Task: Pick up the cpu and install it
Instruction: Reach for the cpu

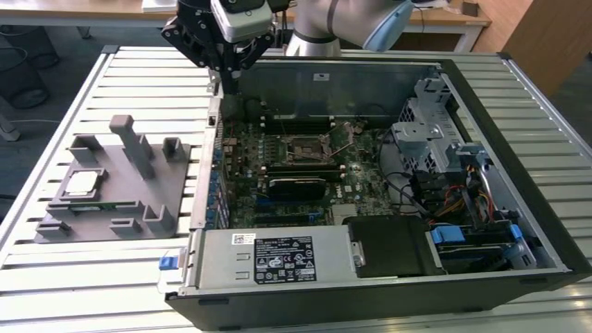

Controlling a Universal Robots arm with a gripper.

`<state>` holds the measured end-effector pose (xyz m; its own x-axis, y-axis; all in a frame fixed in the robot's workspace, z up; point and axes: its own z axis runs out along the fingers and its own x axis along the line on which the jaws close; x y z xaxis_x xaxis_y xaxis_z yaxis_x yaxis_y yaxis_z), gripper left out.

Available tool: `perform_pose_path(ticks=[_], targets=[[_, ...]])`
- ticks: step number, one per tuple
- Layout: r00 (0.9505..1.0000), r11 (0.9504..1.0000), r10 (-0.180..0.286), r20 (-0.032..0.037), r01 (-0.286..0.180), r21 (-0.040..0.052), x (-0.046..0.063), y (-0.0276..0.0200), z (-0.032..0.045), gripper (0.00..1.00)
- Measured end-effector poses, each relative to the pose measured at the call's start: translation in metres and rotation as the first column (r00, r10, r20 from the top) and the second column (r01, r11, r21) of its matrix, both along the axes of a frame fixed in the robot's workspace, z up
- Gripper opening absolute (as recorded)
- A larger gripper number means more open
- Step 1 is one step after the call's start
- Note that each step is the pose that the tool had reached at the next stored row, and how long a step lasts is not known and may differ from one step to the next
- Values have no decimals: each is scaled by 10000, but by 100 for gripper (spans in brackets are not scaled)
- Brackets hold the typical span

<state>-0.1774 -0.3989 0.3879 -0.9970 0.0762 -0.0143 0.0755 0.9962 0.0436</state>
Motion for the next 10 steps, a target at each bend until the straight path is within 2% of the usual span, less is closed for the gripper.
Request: perform_pose_path(ticks=[10], targets=[[10000,10000,0,-20,0,0,-49,0,-7,11]])
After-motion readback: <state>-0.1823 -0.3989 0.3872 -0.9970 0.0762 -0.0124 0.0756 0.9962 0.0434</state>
